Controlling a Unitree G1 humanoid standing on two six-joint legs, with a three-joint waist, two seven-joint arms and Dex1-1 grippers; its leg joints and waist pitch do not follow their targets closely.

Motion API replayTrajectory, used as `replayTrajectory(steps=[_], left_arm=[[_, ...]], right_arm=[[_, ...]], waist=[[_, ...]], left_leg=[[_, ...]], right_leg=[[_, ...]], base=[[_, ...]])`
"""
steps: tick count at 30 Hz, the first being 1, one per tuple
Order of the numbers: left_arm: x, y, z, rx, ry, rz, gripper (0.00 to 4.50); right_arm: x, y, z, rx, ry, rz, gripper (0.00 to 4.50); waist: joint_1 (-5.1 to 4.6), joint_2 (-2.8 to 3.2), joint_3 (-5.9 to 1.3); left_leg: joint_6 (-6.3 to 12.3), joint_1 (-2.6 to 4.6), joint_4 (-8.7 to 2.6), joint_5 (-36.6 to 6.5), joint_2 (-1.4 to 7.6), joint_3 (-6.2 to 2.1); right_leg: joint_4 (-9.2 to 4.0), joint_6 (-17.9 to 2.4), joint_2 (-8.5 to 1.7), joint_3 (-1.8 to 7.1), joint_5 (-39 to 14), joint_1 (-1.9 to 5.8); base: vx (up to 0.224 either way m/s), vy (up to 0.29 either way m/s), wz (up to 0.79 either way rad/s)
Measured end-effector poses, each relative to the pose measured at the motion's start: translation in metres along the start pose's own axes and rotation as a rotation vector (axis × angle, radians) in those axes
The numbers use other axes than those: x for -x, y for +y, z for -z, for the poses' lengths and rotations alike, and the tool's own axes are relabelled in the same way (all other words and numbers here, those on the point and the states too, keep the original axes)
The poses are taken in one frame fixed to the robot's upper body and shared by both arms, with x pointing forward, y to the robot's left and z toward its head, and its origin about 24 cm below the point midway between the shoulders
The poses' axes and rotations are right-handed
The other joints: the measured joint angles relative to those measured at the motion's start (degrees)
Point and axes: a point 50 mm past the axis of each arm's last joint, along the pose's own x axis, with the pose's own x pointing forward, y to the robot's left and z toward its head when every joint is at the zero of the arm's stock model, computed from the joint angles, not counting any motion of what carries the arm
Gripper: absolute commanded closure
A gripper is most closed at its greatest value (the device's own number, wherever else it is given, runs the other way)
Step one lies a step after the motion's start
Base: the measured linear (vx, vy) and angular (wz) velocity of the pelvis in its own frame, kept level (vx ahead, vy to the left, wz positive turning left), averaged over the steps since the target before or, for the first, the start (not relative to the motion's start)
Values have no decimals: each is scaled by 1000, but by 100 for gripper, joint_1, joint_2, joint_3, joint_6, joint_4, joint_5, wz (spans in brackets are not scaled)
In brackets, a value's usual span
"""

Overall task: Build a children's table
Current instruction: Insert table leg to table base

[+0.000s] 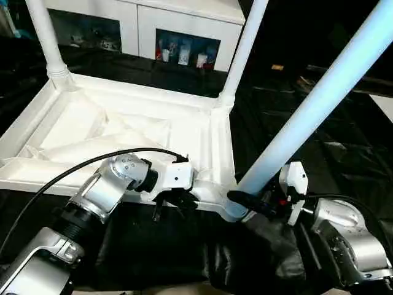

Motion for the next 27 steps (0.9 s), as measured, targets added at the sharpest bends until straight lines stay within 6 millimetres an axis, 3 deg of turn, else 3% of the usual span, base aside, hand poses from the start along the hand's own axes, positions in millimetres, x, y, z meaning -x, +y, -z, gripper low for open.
replayTrajectory(steps=[7,27], left_arm=[[2,2,6,32,10,-14,450],[-4,10,7,128,14,-112,450]], right_arm=[[-14,-3,6,-44,-59,39,266],[-22,-14,14,-102,-119,217,266]], waist=[[-16,-9,-6],[-71,-6,-2]], left_leg=[[-3,77,5,-1,13,-21],[-7,63,32,-4,-2,-28]], right_leg=[[46,0,24,6,-40,37],[-55,2,25,26,-41,22]], base=[[0,0,0],[0,0,0]])
